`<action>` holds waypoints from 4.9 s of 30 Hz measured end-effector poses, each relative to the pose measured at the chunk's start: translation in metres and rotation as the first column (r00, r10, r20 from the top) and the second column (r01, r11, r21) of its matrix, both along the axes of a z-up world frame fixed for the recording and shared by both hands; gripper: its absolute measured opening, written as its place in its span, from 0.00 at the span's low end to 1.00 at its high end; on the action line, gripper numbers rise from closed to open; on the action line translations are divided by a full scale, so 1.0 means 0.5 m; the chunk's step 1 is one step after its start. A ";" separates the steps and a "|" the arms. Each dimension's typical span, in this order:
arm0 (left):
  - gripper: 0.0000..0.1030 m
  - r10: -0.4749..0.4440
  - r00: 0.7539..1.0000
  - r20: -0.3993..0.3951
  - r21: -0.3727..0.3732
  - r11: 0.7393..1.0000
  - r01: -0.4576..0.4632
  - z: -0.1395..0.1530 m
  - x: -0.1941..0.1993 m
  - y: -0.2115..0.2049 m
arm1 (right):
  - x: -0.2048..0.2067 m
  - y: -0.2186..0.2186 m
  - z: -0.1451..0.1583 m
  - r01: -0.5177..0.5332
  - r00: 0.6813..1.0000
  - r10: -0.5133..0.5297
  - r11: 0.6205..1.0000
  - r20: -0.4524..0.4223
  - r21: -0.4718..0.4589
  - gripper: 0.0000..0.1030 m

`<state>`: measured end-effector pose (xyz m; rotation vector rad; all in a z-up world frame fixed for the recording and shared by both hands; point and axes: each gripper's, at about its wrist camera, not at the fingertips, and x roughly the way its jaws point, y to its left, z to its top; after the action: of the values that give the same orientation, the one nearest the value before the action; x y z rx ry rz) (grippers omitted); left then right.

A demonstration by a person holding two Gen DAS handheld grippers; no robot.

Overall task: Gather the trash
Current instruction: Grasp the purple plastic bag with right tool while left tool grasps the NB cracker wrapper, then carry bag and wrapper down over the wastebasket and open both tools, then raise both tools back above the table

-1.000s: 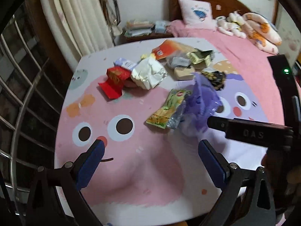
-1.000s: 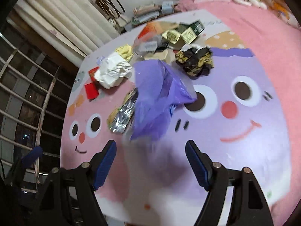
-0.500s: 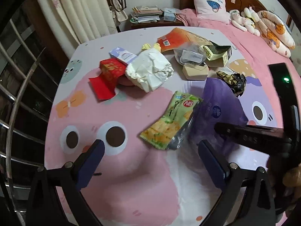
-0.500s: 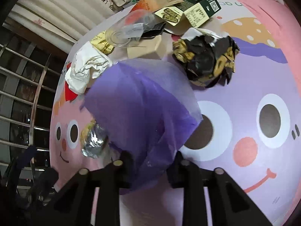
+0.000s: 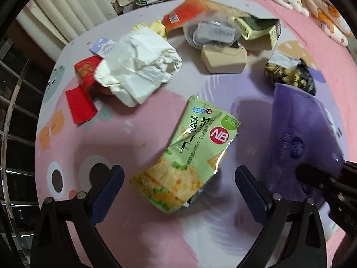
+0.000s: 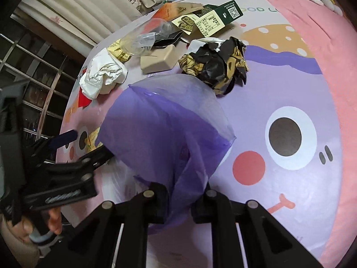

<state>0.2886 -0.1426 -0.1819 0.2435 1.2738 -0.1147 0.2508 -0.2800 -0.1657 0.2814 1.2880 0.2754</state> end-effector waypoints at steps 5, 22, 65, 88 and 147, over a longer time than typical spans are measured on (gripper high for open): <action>0.80 0.007 0.999 -0.048 -0.001 1.000 -0.007 -0.020 0.019 -0.002 | -0.009 -0.017 -0.003 -0.007 1.000 0.007 1.000 -0.006 0.010 0.13; 0.22 0.075 0.994 -0.084 -0.118 0.989 -0.085 -0.004 -0.010 0.013 | -0.021 -0.019 -0.004 -0.014 1.000 0.014 1.000 0.003 0.019 0.12; 0.21 -0.122 0.989 0.085 -0.158 0.978 0.134 0.149 -0.603 0.263 | -0.598 0.253 0.093 0.134 0.989 -0.127 0.986 0.078 -0.097 0.11; 0.36 -0.031 0.994 -0.106 -0.174 0.985 0.012 -0.455 -0.585 0.221 | -0.562 0.234 -0.536 0.083 0.974 -0.123 0.976 -0.192 -0.201 0.12; 0.91 -0.080 0.950 0.301 -0.236 0.959 0.155 0.300 -0.670 0.295 | -0.643 0.250 0.176 0.180 0.965 -0.152 0.977 0.215 -0.113 0.53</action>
<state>-0.0462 0.0050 -0.0320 0.1072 0.9403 -0.3339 -0.0706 -0.1547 -0.0776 0.2402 1.0654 0.0730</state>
